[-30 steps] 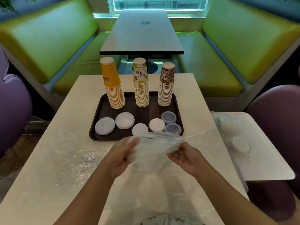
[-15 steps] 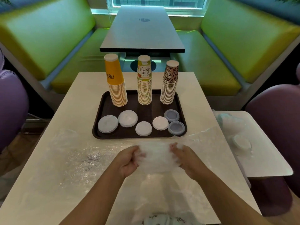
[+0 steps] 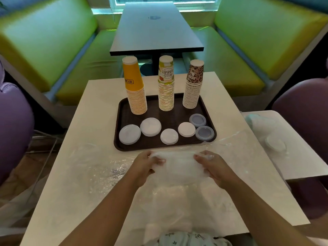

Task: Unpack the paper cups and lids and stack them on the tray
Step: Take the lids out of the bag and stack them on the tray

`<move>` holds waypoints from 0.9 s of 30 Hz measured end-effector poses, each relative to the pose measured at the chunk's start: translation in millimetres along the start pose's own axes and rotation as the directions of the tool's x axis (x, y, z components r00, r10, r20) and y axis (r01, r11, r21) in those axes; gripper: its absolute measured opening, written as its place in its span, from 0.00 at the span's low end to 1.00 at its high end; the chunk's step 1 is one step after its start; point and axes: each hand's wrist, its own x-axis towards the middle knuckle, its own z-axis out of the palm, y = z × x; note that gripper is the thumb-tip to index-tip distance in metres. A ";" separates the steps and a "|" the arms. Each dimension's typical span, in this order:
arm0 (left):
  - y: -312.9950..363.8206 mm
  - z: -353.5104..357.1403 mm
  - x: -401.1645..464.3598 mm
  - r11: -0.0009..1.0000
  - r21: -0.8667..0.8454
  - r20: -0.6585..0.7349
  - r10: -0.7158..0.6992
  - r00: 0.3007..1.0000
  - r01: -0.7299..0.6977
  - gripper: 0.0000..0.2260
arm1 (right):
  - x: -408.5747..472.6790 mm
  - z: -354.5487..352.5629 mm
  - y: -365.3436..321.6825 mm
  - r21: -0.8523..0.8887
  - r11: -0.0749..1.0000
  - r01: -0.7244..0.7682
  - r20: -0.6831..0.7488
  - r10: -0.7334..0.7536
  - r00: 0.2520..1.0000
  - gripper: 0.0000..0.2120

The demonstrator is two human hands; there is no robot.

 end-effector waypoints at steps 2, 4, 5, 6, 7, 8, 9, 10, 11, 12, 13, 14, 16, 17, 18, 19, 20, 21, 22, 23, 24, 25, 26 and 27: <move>-2.6 -4.9 4.1 0.958 -0.254 0.016 -0.132 0.991 0.132 0.08 | -2.6 1.4 0.7 -0.001 1.000 0.008 -0.007 -0.008 1.000 0.02; -6.2 -4.9 6.4 0.867 -0.451 0.058 -0.209 0.976 0.212 0.09 | -2.0 3.4 3.2 0.190 0.979 -0.071 0.009 0.070 0.997 0.02; -7.6 -5.3 7.6 0.839 -0.498 0.064 -0.216 0.974 0.219 0.09 | -0.8 4.2 4.5 0.296 0.946 -0.134 0.034 0.130 0.991 0.05; -9.7 -6.6 9.4 0.832 -0.515 0.055 -0.209 0.976 0.207 0.10 | 0.9 4.5 5.7 0.390 0.899 -0.196 0.071 0.183 0.980 0.07; -12.2 -7.9 11.0 0.842 -0.509 0.042 -0.184 0.982 0.180 0.12 | 2.0 4.9 6.6 0.475 0.845 -0.245 0.111 0.218 0.970 0.09; -14.1 -8.8 11.9 0.860 -0.489 0.035 -0.146 0.989 0.144 0.13 | 3.8 4.9 8.3 0.545 0.792 -0.275 0.138 0.239 0.961 0.10; -15.4 -9.4 11.5 0.881 -0.463 0.035 -0.093 0.995 0.098 0.14 | 5.6 4.7 9.8 0.599 0.746 -0.293 0.149 0.256 0.955 0.09; -17.5 -9.3 11.1 0.907 -0.420 0.030 -0.026 0.999 0.036 0.16 | 6.5 4.5 10.3 0.634 0.713 -0.300 0.148 0.269 0.952 0.08; -18.2 -9.2 10.0 0.940 -0.338 0.011 0.046 0.999 -0.039 0.18 | 7.9 4.5 10.5 0.649 0.699 -0.300 0.134 0.283 0.950 0.09; -18.6 -10.1 8.5 0.969 -0.222 -0.016 0.106 0.994 -0.107 0.20 | 10.0 4.6 10.3 0.641 0.709 -0.295 0.120 0.286 0.951 0.11; -19.0 -10.8 6.4 0.983 -0.094 -0.033 0.154 0.987 -0.157 0.21 | 10.9 5.5 10.5 0.605 0.744 -0.282 0.110 0.273 0.956 0.13; -18.5 -11.5 5.6 0.981 0.022 -0.047 0.196 0.980 -0.195 0.21 | 12.8 6.7 11.5 0.539 0.800 -0.263 0.102 0.248 0.963 0.15; -19.7 -11.8 6.8 0.953 0.194 -0.074 0.249 0.966 -0.231 0.17 | 13.5 8.8 14.7 0.311 0.931 -0.189 0.078 0.173 0.982 0.18; -22.1 -12.0 7.6 0.939 0.257 -0.091 0.259 0.962 -0.228 0.16 | 12.4 10.3 15.7 0.174 0.975 -0.135 0.075 0.124 0.989 0.19; -24.6 -12.2 8.2 0.925 0.307 -0.093 0.262 0.960 -0.223 0.16 | 10.8 11.5 15.8 0.059 0.995 -0.077 0.076 0.072 0.994 0.20; -27.9 -12.6 8.7 0.911 0.347 -0.083 0.264 0.961 -0.221 0.17 | 9.5 12.9 14.8 -0.017 1.000 -0.022 0.080 0.023 0.997 0.20; -30.8 -12.9 9.4 0.898 0.380 -0.062 0.264 0.962 -0.222 0.18 | 8.1 13.9 12.7 -0.071 0.997 0.038 0.082 -0.032 0.996 0.19; -32.7 -13.2 9.9 0.887 0.403 -0.042 0.264 0.964 -0.226 0.20 | 7.7 14.8 9.8 -0.129 0.987 0.099 0.089 -0.088 0.992 0.17; -34.5 -13.8 10.2 0.881 0.417 -0.022 0.258 0.966 -0.225 0.22 | 7.1 15.6 7.4 -0.196 0.970 0.144 0.094 -0.127 0.987 0.15; -35.6 -14.4 10.6 0.880 0.422 -0.007 0.245 0.970 -0.219 0.22 | 7.0 16.9 5.0 -0.255 0.953 0.166 0.099 -0.145 0.985 0.14; -36.5 -14.8 11.5 0.885 0.418 -0.001 0.225 0.974 -0.204 0.23 | 8.7 18.3 4.1 -0.300 0.938 0.172 0.104 -0.147 0.984 0.15; -37.4 -14.7 12.2 0.894 0.409 -0.001 0.199 0.980 -0.182 0.22 | 9.6 20.0 3.9 -0.332 0.927 0.174 0.110 -0.145 0.983 0.16; -37.9 -13.9 12.9 0.900 0.405 -0.003 0.178 0.984 -0.162 0.22 | 9.7 22.0 3.8 -0.358 0.916 0.181 0.122 -0.147 0.982 0.16; -38.3 -12.6 13.4 0.900 0.413 -0.006 0.157 0.988 -0.140 0.22 | 9.8 23.6 4.5 -0.387 0.903 0.189 0.142 -0.144 0.979 0.16</move>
